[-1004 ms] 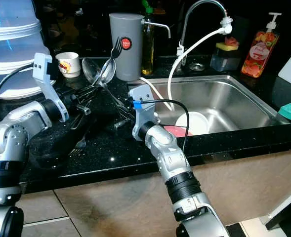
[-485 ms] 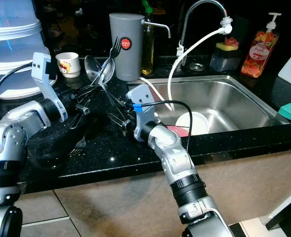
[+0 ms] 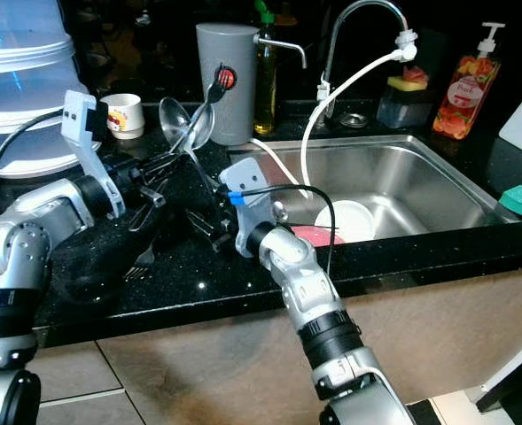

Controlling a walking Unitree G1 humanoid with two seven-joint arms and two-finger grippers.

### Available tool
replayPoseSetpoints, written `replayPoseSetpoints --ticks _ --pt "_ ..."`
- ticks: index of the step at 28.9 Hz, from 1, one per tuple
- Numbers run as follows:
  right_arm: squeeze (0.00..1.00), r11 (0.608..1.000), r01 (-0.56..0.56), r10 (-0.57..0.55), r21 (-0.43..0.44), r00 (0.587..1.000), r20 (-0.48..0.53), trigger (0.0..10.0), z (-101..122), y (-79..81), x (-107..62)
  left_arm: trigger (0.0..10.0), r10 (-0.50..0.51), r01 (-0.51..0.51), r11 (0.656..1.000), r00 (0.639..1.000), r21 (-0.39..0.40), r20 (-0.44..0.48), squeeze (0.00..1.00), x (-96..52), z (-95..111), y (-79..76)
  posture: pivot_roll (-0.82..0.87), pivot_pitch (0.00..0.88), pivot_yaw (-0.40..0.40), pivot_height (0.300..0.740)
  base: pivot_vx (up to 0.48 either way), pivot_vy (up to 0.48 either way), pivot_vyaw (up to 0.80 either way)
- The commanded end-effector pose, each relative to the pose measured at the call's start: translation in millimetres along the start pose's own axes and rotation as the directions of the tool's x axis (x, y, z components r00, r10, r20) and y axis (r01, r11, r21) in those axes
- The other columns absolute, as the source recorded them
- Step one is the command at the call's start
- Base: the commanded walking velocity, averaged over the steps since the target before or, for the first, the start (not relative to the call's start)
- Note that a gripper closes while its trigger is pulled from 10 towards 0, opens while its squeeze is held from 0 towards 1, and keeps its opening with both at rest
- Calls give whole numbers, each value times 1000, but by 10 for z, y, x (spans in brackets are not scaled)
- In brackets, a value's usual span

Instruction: Kitchen organization

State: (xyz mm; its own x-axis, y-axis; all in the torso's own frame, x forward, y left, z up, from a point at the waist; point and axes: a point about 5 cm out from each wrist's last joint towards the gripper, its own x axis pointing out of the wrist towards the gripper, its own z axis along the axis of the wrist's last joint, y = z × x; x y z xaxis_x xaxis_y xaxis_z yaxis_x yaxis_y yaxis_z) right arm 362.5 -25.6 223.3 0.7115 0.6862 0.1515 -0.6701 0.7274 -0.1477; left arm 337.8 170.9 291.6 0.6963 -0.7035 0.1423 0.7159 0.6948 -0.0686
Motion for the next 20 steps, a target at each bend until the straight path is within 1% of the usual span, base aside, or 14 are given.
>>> replayPoseSetpoints --ticks 1,2,3,4,5,13,20 --pt "0 1000 23 -22 13 1000 -7 10000 -25 -14 20 0 -29 29 1000 1000 1 6 0 3 6 -51 73 13 -16 740 0 0 0" --pt "0 999 23 -23 24 1000 -1 6980 -13 -16 27 0 -25 25 1000 1000 3 4 0 -5 3 -43 73 13 -16 740 0 0 0" --pt "0 999 23 -23 24 1000 -1 6980 -13 -16 27 0 -25 25 1000 1000 3 4 0 -5 3 -43 73 13 -16 740 0 0 0" --pt "0 999 27 -27 33 1000 4 745 -6 -21 28 0 -22 22 1000 1000 4 4 0 -10 4 -37 73 13 -16 740 0 0 0" --pt "0 999 28 -28 41 1000 9 0 1 -27 28 0 -19 19 1000 1000 4 3 0 -16 7 -33 76 18 -21 740 0 0 0" --pt "0 999 29 -29 34 999 14 0 -6 -56 3 0 6 -6 1000 1000 10 -5 0 -41 0 17 73 28 -17 740 0 0 0" --pt "0 1000 23 -23 16 1000 11 0 -3 -74 -43 0 14 -14 1000 1000 16 -13 0 -49 -2 32 72 36 -15 740 0 0 0"
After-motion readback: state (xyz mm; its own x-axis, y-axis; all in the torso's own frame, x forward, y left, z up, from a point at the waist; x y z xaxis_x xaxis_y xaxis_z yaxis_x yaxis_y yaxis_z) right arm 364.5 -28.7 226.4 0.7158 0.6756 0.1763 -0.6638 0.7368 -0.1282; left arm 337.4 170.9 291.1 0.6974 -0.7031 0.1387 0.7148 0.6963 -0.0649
